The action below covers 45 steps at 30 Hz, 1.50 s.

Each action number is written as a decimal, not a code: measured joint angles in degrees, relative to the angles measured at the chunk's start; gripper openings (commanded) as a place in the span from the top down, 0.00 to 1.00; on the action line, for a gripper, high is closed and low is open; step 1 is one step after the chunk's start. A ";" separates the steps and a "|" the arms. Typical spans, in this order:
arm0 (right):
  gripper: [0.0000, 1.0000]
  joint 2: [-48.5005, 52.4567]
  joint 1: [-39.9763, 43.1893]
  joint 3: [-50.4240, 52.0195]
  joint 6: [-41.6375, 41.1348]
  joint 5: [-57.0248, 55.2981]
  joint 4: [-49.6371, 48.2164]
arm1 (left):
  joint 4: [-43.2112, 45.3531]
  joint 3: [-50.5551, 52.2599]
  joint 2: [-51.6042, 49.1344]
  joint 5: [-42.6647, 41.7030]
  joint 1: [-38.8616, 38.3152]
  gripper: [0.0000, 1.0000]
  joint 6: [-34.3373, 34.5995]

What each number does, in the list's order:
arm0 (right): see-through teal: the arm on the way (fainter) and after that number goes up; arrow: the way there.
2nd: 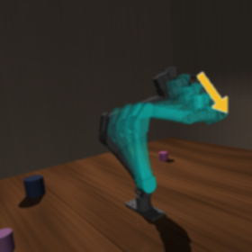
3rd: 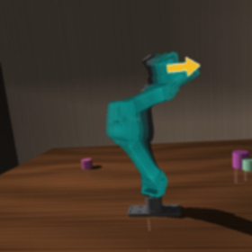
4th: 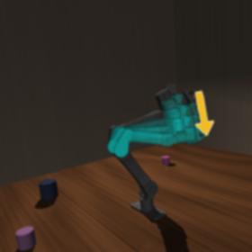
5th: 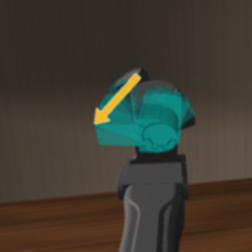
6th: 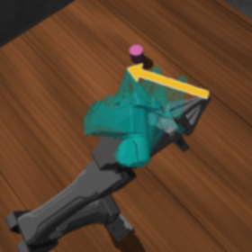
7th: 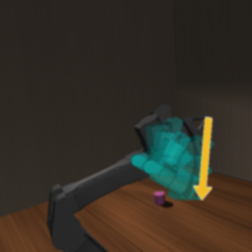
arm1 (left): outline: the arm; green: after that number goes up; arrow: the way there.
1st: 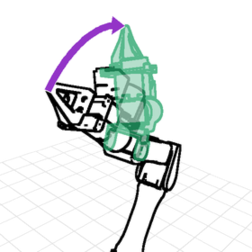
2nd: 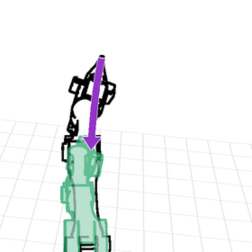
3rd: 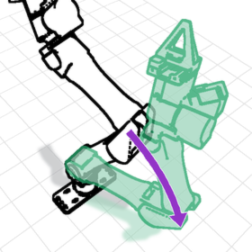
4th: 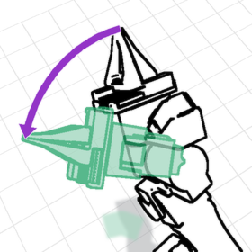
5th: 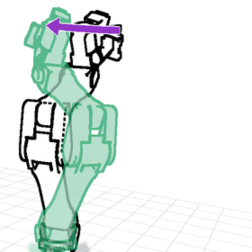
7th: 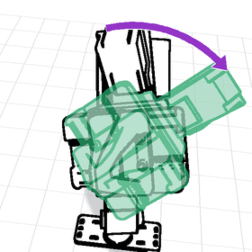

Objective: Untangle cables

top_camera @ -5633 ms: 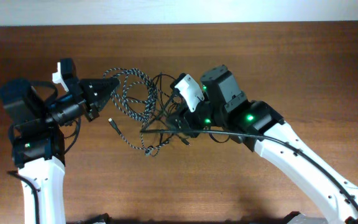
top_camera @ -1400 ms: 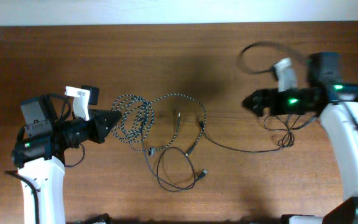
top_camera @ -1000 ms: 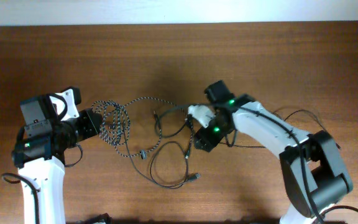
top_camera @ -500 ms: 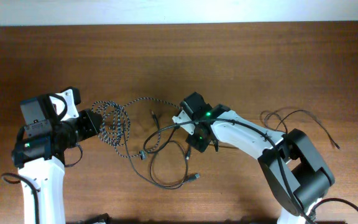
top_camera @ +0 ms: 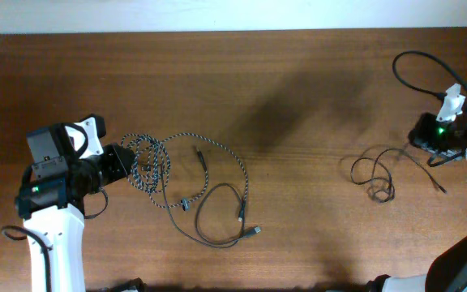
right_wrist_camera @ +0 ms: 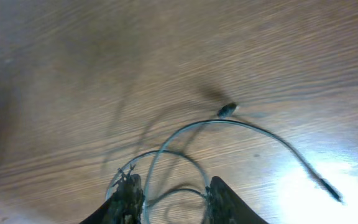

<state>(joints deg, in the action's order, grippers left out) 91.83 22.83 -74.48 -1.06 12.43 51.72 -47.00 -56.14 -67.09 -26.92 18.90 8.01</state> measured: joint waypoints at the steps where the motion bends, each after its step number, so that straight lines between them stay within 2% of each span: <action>1: 0.01 0.13 -0.02 0.00 -0.22 1.79 0.98 | -0.02 0.00 0.00 0.00 0.00 0.85 0.00; 4: 0.01 0.13 -0.15 0.02 -0.33 10.86 2.86 | -0.22 0.00 0.00 0.00 0.00 0.85 0.02; 5: 0.01 0.17 -0.61 0.15 -0.83 10.71 3.02 | -0.24 0.00 0.00 0.00 0.00 0.85 0.00; 6: 0.01 0.22 -1.25 0.70 -2.34 8.57 3.21 | -0.28 0.00 0.00 0.00 0.00 0.85 0.00; 8: 0.01 1.14 -3.82 7.17 -11.78 -2.16 -0.72 | -0.39 0.00 0.00 0.00 0.00 0.87 0.00; 11: 0.00 2.43 -4.83 16.00 -18.84 -6.21 -11.08 | -0.37 0.00 0.00 0.00 0.00 0.86 0.00; 13: 0.09 3.91 -4.90 19.19 -20.63 -7.04 -13.81 | -0.37 0.00 0.00 0.00 0.00 0.86 0.00; 15: 0.39 6.71 -4.90 20.28 -21.51 -7.28 -15.76 | -0.35 0.00 0.00 0.00 0.00 0.86 0.00; 16: 0.63 7.32 -4.90 20.15 -21.57 -7.96 -16.50 | -0.37 0.00 0.00 0.00 0.00 0.86 0.00; 17: 0.96 7.82 -4.87 20.06 -21.51 -8.39 -17.92 | -0.37 0.00 0.00 0.00 0.00 0.85 0.00; 19: 0.96 8.72 -4.87 19.93 -21.92 -8.33 -20.41 | -0.37 0.00 0.00 0.00 0.00 0.85 0.02; 22: 0.96 8.85 -4.87 13.62 -21.68 -7.85 -18.78 | -0.35 0.00 0.00 0.00 0.00 0.85 0.02; 24: 0.96 9.07 -4.87 1.97 -21.62 -9.01 -17.99 | -0.44 0.00 0.00 0.00 0.00 0.85 0.00; 25: 0.96 8.79 -4.87 -6.64 -21.49 -12.13 -18.58 | -0.33 0.00 0.00 0.00 0.00 0.85 0.02; 26: 0.96 8.74 -4.87 -10.80 -20.57 -16.70 -18.03 | -0.42 0.00 0.00 0.00 0.00 0.84 0.00; 29: 0.96 8.72 -4.07 -13.25 -19.43 -30.53 -18.78 | -0.37 0.00 0.00 0.00 0.00 0.82 0.00; 31: 0.96 8.76 -0.85 -13.25 -19.26 -34.21 -19.17 | -0.37 0.00 0.00 0.00 0.00 0.83 0.02; 32: 0.77 8.85 1.70 -13.25 -19.26 -34.49 -18.51 | -0.35 0.00 0.00 0.00 0.00 0.84 0.02; 33: 0.22 9.01 3.56 -13.25 -19.56 -33.70 -17.46 | -0.37 0.00 0.00 0.00 0.00 0.86 0.00; 34: 0.01 9.29 4.55 -13.25 -19.15 -32.41 -17.29 | -0.37 0.00 0.00 0.00 0.00 0.86 0.02; 36: 0.01 9.49 4.44 -13.25 -18.91 -30.56 -17.40 | -0.39 0.00 0.00 -0.04 0.00 0.82 0.02; 38: 0.01 9.49 4.46 -13.25 -18.69 -29.18 -15.72 | -0.70 0.00 0.00 -1.36 0.00 1.00 0.20; 40: 0.04 8.81 4.46 -13.25 -18.69 -18.47 -11.85 | -1.16 0.00 0.00 -2.58 0.00 1.00 0.50; 41: 0.05 6.99 4.44 -13.25 -18.58 -5.55 -9.68 | -0.72 0.00 0.00 -5.29 0.00 1.00 -0.20; 43: 0.05 1.22 3.89 -13.25 -15.93 17.00 -5.84 | 5.49 0.20 0.00 -19.15 0.11 1.00 -5.18; 45: 0.05 -5.29 2.27 -13.51 -12.15 28.24 1.97 | 12.37 0.39 -0.02 -30.25 0.09 1.00 -7.23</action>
<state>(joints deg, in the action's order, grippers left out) 86.54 25.10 -87.99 -13.21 40.66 53.69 -34.63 -55.75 -67.11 -57.17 18.98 0.78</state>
